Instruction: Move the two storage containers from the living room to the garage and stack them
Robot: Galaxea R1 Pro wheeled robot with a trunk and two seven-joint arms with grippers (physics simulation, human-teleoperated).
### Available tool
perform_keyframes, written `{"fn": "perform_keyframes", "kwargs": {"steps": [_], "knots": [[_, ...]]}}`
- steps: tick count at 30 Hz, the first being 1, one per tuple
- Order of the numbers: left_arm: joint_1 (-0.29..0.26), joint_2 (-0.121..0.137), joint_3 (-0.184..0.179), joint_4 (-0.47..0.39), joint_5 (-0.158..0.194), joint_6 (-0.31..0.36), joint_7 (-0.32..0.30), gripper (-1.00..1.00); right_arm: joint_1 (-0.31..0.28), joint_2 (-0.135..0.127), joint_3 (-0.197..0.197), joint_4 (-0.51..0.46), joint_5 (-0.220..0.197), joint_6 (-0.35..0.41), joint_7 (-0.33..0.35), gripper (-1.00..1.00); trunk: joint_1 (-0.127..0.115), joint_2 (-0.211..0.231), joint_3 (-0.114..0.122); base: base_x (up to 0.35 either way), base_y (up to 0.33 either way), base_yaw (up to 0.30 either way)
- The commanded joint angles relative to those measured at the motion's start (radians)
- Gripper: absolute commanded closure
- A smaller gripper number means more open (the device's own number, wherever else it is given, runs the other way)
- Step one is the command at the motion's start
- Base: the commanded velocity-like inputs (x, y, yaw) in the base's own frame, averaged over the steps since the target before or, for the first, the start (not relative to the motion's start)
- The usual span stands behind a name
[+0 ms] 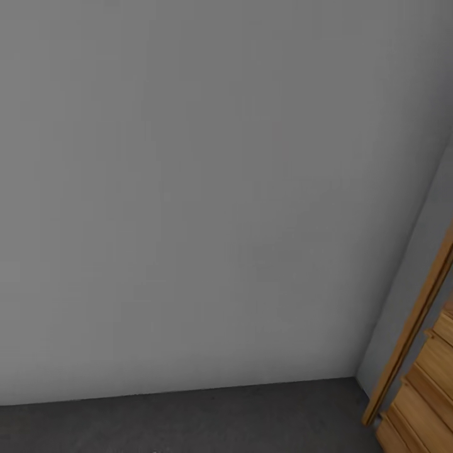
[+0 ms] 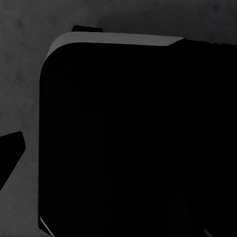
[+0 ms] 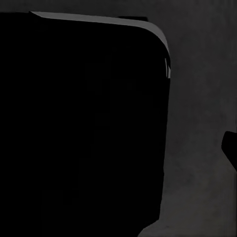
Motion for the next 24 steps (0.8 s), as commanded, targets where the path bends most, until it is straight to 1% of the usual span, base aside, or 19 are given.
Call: {"fn": "perform_keyframes", "kwargs": {"steps": [1, 24], "knots": [[0.0, 0.0, 0.001, 0.0, 0.01, -0.002, -0.001, -1.0, 0.0, 0.0, 0.0, 0.0, 0.001, -0.002, -0.001, -1.0, 0.0, 0.0, -0.001, 0.0, 0.0, 0.245], [0.0, -0.001, 0.002, -0.001, 0.013, -0.002, 0.0, -1.0, 0.0, 0.007, -0.002, 0.0, -0.002, -0.009, -0.002, -1.0, 0.0, 0.0, -0.001, 0.0, 0.0, 0.27]]}}
